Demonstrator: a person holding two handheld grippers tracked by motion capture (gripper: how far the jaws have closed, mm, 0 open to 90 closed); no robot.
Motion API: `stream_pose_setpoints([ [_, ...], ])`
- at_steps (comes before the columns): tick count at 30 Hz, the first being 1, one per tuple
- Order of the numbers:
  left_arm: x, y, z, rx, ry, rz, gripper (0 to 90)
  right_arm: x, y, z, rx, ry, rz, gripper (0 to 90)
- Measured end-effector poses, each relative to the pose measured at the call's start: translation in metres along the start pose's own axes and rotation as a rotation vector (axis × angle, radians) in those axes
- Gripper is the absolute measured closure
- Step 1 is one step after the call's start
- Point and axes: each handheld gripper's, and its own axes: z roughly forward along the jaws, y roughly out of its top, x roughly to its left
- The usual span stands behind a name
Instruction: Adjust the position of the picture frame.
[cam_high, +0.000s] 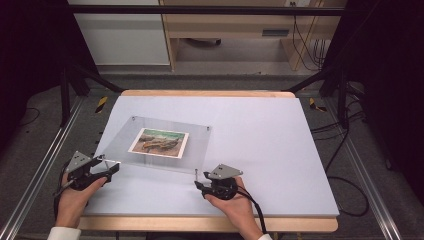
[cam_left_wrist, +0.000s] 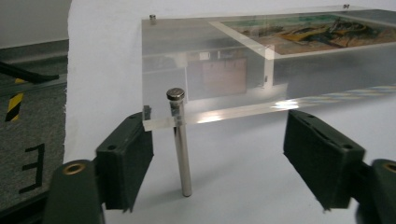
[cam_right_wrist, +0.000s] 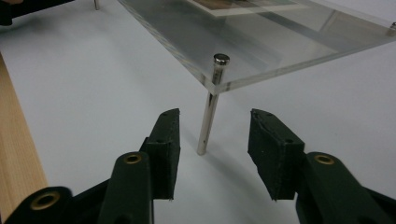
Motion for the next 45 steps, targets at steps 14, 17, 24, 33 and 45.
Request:
stream_pose_setpoints([
  [14,0.005,-0.003,-0.002,-0.005,0.025,-0.017,41.0,-0.004,0.008,0.026,-0.044,0.044,0.084,84.4],
  [17,0.008,-0.004,-0.002,0.004,0.042,-0.018,48.4,-0.005,0.009,0.025,-0.057,0.055,0.108,85.0],
  [24,0.013,-0.004,0.002,-0.009,0.039,-0.019,59.4,-0.010,0.014,0.022,-0.071,0.092,0.164,85.0],
  [33,0.020,0.002,0.010,-0.090,0.001,-0.080,76.2,-0.015,0.020,0.018,-0.079,0.120,0.210,85.0],
  [45,0.014,0.012,0.007,-0.106,0.006,-0.137,83.4,-0.007,0.020,0.019,-0.133,0.048,0.180,78.0],
])
